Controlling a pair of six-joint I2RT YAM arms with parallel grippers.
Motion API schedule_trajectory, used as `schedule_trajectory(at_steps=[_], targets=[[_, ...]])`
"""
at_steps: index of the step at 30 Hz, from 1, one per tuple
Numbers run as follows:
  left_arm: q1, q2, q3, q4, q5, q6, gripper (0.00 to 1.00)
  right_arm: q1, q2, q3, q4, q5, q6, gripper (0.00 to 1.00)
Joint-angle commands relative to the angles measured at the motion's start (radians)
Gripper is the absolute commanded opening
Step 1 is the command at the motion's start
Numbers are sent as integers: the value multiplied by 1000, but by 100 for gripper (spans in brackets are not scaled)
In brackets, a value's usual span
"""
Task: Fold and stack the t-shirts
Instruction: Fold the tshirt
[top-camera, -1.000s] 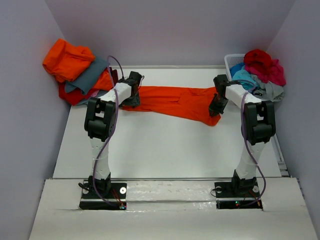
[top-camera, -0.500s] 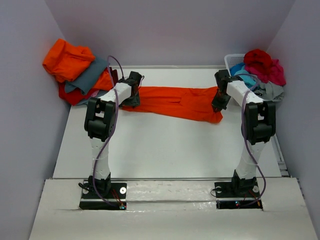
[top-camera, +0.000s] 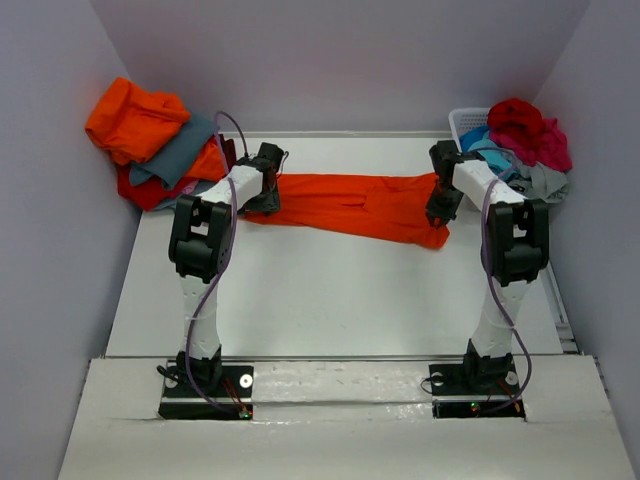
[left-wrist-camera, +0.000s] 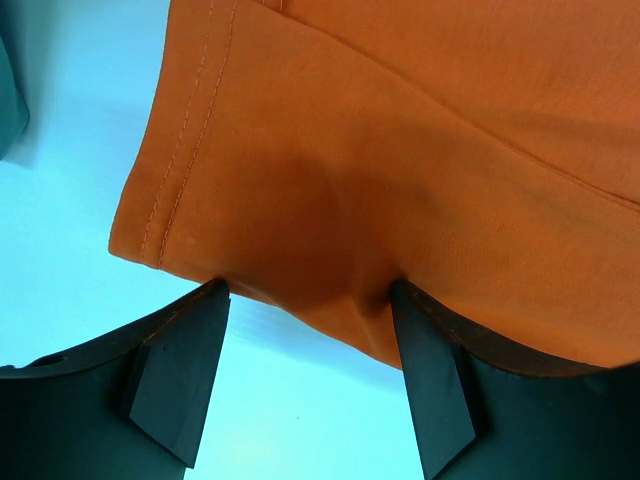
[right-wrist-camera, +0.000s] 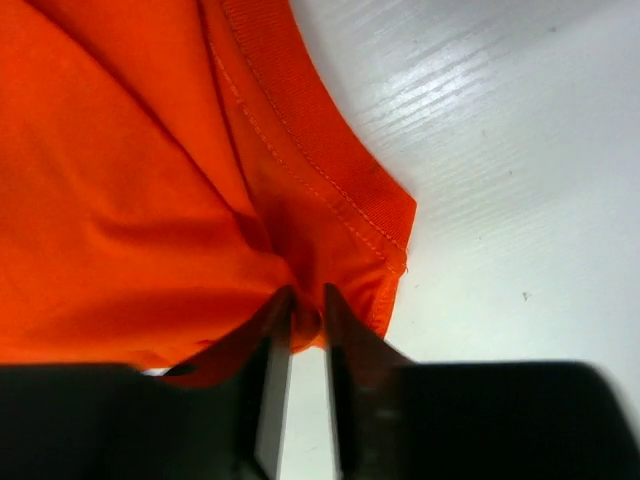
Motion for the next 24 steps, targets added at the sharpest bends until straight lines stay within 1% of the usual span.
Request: schedule_trajectory(at_steps=[1,2,5,6,9,10,12,18,24], targets=[[-3,-26,-13,-3,-19,10,78,-10,4,57,-45,28,-20,36],[-3,-26,-13,-3,-19,10,78,-10,-1,63,-48,29,-21,51],[-3,-29,-11,-3,-19,10,78,-10,-18,96,-68,34,-30,67],[-3,-28,-11,-5,-20,10,78,-10,-19,121,-76,32,-30,68],[-3,-30,-11,-6,-20,10,78,-10,-30,153,-88,0,-35,69],[-3,-31,-11,-5,-20,10,78,-10,-33,167,-82,-45,-38,69],[-3,-33,-13,-5,-22,10,78,-1,-26,178,-74,-86,-41,68],[-3,-31,-8,-11,-25,7,78,56,42,198,-51,-193,-50,60],[-3,-28,-2,-19,-33,6,78,111,119,212,-30,-300,-55,58]])
